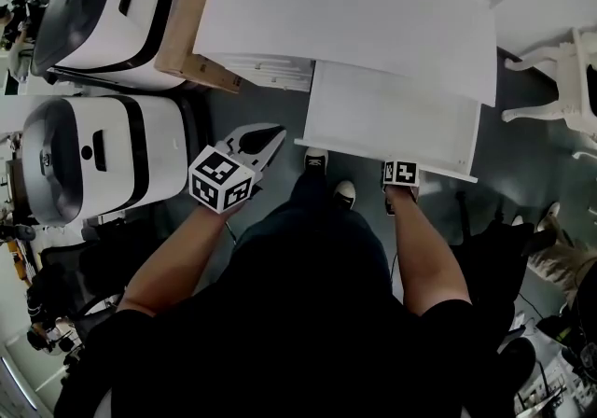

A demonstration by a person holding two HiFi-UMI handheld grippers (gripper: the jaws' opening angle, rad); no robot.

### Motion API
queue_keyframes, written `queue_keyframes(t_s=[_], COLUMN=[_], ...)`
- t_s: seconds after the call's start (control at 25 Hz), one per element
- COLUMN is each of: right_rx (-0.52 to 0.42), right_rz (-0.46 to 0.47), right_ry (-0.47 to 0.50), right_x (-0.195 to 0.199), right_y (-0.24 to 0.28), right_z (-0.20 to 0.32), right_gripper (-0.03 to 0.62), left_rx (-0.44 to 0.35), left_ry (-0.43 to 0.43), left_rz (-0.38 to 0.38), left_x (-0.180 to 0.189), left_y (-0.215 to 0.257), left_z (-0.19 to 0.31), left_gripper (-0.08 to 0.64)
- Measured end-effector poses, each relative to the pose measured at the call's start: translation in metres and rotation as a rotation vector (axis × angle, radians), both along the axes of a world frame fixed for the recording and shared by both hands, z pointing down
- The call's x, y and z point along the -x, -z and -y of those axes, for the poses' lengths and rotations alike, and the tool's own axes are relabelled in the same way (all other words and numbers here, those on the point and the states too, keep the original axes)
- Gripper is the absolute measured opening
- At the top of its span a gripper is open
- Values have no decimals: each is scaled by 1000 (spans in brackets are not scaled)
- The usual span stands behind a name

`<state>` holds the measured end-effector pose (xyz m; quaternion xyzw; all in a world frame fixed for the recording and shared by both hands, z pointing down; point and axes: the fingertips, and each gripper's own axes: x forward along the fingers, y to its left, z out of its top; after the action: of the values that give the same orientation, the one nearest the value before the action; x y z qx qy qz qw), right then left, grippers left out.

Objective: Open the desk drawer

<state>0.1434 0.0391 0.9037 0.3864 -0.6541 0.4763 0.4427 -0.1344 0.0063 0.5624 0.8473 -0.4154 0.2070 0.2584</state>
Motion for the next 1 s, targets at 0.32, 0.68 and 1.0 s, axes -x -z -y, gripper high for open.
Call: queue_keyframes(t_s=[0.32, 0.68, 1.0], right_rx=[-17, -11, 4], right_rz=[2, 8, 4], right_ry=[-15, -14, -28], right_x=[-1, -3, -1], right_y=[0, 0, 2], right_z=[1, 1, 1], right_gripper=[74, 74, 76], left_rx=[-6, -2, -2], left_ry=[-2, 17, 6], left_rz=[3, 8, 4], left_x=[-4, -4, -12], left_y=[0, -1, 2], left_z=[-16, -21, -19], left_gripper=[9, 9, 9])
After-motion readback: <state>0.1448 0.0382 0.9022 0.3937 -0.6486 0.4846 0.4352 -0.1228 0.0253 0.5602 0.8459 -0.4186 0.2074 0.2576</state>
